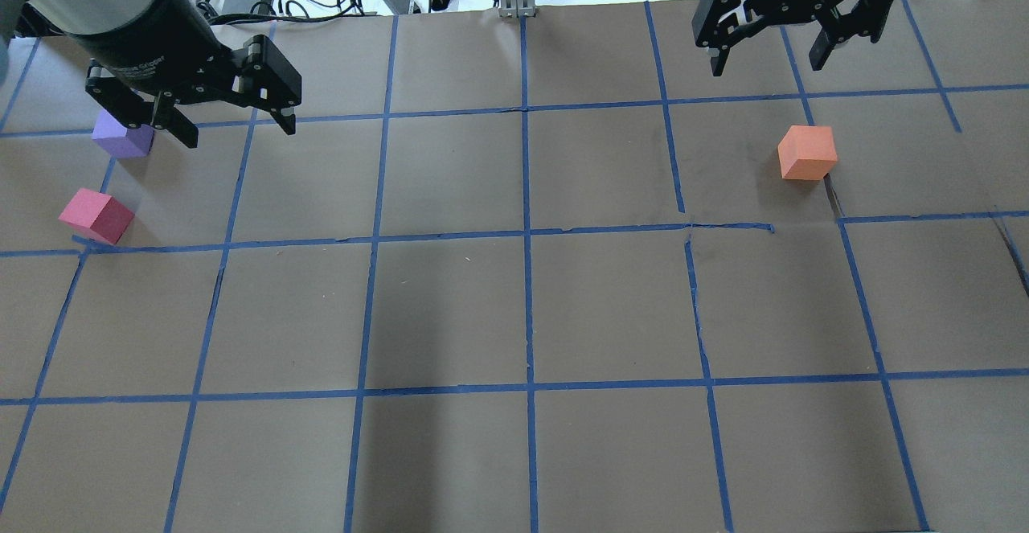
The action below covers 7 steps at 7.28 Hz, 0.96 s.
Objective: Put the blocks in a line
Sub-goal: 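Lower the right gripper toward the orange cube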
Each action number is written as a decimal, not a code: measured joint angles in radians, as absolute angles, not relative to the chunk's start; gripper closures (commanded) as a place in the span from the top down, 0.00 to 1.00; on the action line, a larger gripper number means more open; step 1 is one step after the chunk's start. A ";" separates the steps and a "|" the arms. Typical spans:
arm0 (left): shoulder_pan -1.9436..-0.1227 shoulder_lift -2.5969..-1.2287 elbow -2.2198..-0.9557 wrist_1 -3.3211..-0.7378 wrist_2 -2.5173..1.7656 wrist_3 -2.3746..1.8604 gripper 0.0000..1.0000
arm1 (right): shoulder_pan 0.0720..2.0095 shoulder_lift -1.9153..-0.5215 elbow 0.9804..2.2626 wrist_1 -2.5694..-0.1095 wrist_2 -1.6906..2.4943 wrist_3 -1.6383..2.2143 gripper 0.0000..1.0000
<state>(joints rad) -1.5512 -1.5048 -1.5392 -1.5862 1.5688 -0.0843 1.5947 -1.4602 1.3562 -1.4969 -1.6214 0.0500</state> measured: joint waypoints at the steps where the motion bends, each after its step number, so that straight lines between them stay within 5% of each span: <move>1: -1.550 -1.506 -1.540 -1.586 1.569 -0.084 1.00 | 1.594 -1.460 1.357 -1.498 -1.621 0.050 1.00; 7: -1.548 -1.507 -1.542 -1.588 1.572 -0.084 1.00 | 1.403 -1.343 1.360 -1.625 -1.603 -0.044 1.00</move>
<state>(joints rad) -1.5484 -1.5075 -1.5417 -1.5877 1.5716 -0.0843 1.4034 -1.3427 1.3600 -1.6255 -1.6035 -0.0445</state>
